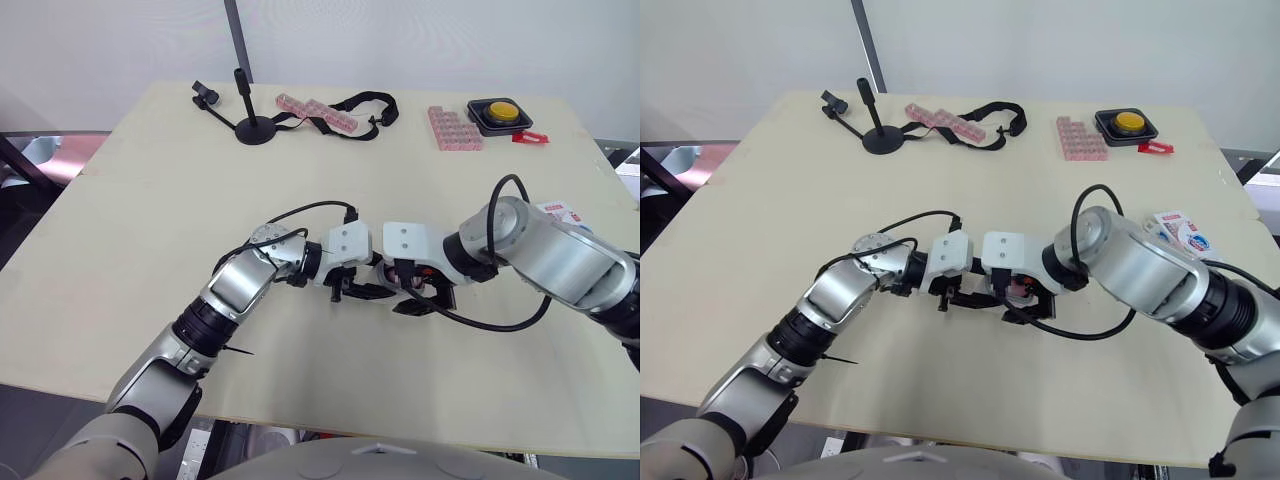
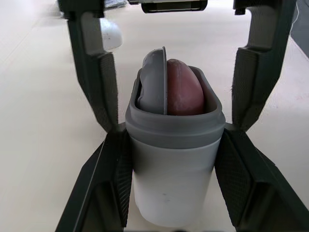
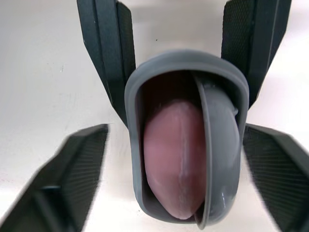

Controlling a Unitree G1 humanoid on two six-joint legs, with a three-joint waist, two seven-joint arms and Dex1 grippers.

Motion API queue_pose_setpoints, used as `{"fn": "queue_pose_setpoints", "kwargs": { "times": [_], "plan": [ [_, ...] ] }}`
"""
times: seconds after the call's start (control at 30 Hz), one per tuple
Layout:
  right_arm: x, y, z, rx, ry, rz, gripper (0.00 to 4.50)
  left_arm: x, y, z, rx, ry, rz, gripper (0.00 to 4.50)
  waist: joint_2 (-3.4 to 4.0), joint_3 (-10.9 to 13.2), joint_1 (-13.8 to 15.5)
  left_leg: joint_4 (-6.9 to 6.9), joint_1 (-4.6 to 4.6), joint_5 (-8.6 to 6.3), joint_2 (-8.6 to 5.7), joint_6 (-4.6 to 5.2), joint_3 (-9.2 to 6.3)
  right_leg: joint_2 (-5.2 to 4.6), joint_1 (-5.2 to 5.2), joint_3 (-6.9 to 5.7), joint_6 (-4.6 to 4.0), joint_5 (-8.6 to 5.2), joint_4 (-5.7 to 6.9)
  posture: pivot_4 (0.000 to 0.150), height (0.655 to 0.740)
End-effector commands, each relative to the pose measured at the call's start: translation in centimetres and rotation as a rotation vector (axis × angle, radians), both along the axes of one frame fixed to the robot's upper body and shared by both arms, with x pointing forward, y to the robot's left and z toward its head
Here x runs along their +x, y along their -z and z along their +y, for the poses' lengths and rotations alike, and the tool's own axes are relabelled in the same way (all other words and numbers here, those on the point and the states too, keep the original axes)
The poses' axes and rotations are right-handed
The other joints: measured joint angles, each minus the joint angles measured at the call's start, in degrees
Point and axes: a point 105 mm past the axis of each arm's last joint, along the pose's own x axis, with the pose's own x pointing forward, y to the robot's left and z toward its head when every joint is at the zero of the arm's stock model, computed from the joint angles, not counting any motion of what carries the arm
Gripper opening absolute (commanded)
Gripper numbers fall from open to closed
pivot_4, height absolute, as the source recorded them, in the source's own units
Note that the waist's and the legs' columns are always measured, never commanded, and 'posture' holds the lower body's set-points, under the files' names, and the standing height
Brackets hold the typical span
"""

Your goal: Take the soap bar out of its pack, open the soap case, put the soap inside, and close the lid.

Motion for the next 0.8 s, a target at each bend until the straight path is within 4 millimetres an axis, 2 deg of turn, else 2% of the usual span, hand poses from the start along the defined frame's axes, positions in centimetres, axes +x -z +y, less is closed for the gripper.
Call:
{"fn": "queue_pose_setpoints", "kwargs": {
  "times": [0.03,0.13,0.3,0.37,0.47,0.6,0.8],
  "plan": [
    [0.4,-0.9,-0.6,0.018,0.014,-0.039,4.46,0.2,0.2,0.9,0.01,-0.013,-0.018,1.89,0.0,0.0,-0.1,0.0,0.0,0.0,0.0,0.0,0.0,0.0,0.0,0.0,0.0,0.0,0.0,0.15,0.74],
    [0.7,-0.7,-1.4,0.033,0.046,-0.046,4.46,0.1,0.3,1.5,0.0,-0.014,-0.011,1.89,0.0,0.0,-0.1,0.0,0.01,0.0,0.02,0.0,0.0,0.0,0.0,0.01,0.0,0.0,0.0,0.15,0.74],
    [1.3,-0.7,-3.3,0.21,0.181,0.013,4.46,0.1,-0.1,2.8,-0.062,-0.019,-0.003,1.89,-0.01,0.0,-0.1,-0.01,-0.03,0.0,0.02,0.0,0.01,-0.02,0.0,0.03,0.0,0.0,-0.02,0.15,0.74],
    [1.4,-0.5,-4.7,0.236,0.192,-0.009,4.46,0.1,-0.6,3.4,-0.111,-0.023,0.014,1.89,0.0,0.0,-0.1,-0.01,-0.04,-0.01,0.02,0.0,0.01,-0.03,0.01,0.02,0.0,0.0,-0.05,0.15,0.74],
    [1.3,-0.4,-5.3,0.245,0.179,-0.023,4.46,0.1,-0.8,3.6,-0.129,-0.025,0.021,1.89,0.0,0.0,-0.1,0.0,-0.03,0.0,0.01,0.01,0.01,-0.03,0.0,0.0,-0.01,0.0,-0.03,0.15,0.74],
    [2.0,0.0,-9.0,0.442,0.298,-0.109,4.46,-0.1,-1.5,5.5,-0.223,-0.038,0.009,1.89,-0.04,0.0,0.1,0.01,-0.29,-0.02,0.01,0.04,0.0,-0.08,0.0,-0.02,-0.01,-0.01,-0.11,0.15,0.74],
    [0.6,-0.2,-10.3,0.777,0.378,-0.151,4.46,-0.3,-1.7,6.6,-0.335,-0.081,0.056,1.89,0.0,0.0,-0.2,0.18,-0.76,-0.07,0.01,0.13,-0.01,-0.1,-0.34,-0.07,-0.01,-0.01,0.02,0.15,0.74]
  ]
}}
